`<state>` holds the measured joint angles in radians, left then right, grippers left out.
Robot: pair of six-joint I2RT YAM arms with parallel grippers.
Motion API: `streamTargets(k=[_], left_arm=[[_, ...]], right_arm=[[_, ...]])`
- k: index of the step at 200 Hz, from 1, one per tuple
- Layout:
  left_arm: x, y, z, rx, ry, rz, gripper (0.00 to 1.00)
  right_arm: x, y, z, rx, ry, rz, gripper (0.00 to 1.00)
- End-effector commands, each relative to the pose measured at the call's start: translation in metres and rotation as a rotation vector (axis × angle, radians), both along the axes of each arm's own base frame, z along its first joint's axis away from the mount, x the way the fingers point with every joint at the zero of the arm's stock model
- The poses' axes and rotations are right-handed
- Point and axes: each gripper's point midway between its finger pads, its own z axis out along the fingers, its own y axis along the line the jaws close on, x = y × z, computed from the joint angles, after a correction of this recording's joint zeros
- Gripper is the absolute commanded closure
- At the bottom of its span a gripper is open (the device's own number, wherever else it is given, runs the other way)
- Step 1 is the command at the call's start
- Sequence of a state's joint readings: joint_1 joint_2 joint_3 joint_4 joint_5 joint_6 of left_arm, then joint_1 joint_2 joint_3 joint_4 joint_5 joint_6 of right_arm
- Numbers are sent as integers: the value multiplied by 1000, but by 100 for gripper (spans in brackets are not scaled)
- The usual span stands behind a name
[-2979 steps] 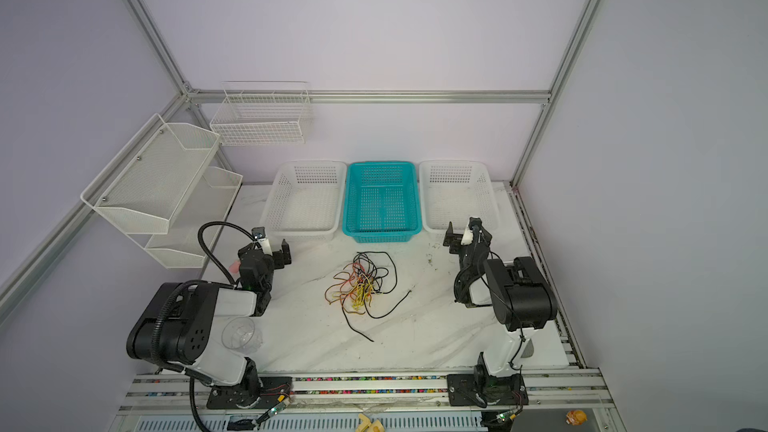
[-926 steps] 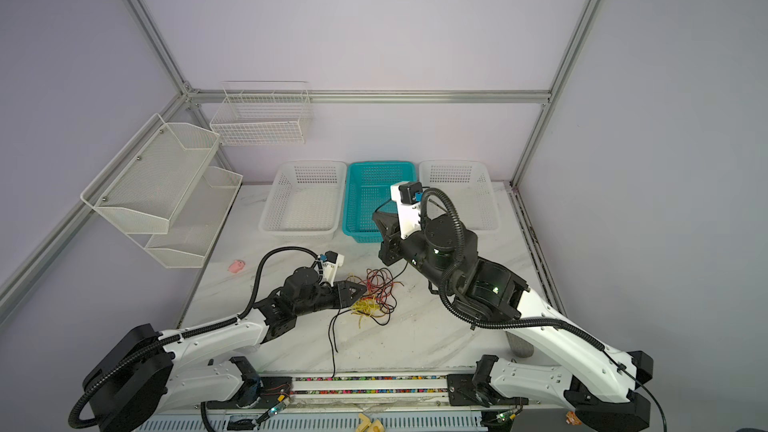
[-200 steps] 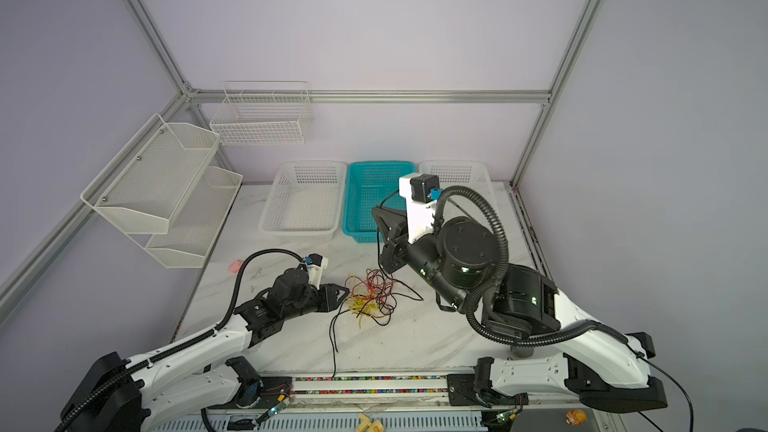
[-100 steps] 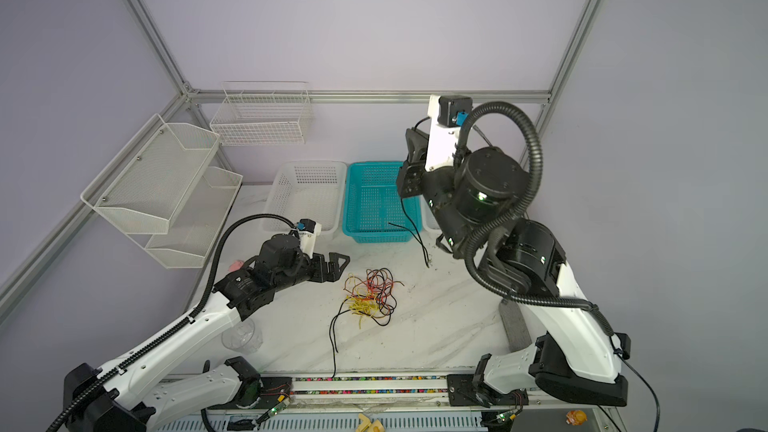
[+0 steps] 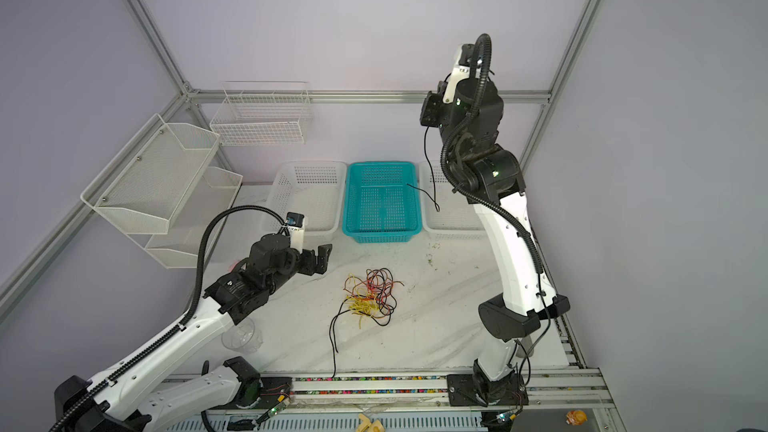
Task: Untangle the cables
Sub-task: 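Lift the black wire over the far white basket while the left gripper draws back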
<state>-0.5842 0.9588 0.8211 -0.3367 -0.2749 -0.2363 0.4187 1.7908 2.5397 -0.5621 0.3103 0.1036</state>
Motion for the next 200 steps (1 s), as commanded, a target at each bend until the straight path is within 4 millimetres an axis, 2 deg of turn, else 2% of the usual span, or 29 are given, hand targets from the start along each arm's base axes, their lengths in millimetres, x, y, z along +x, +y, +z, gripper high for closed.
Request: streamTargets(k=[1, 21, 48, 73, 94, 112, 145, 200], left_arm=[[-3, 13, 15, 23, -156, 11, 0], [-11, 15, 22, 13, -231, -9, 0], [-13, 17, 22, 50, -269, -19, 0], [-13, 14, 19, 64, -265, -38, 0], [-12, 16, 21, 69, -267, -28, 0], [-13, 19, 21, 71, -271, -15, 0], [-12, 19, 21, 69, -267, -11, 0], [-10, 15, 16, 66, -249, -25, 0]], right_arm=[[10, -22, 14, 115, -41, 11, 100], [34, -40, 0, 131, -20, -32, 100], [64, -69, -19, 165, 1, -94, 100], [88, -79, -40, 162, 24, -144, 100], [111, -80, -77, 151, 103, -168, 100], [124, -81, -108, 127, 153, -187, 100], [132, -87, -154, 106, 198, -209, 100], [145, -91, -250, 143, 349, -181, 100]])
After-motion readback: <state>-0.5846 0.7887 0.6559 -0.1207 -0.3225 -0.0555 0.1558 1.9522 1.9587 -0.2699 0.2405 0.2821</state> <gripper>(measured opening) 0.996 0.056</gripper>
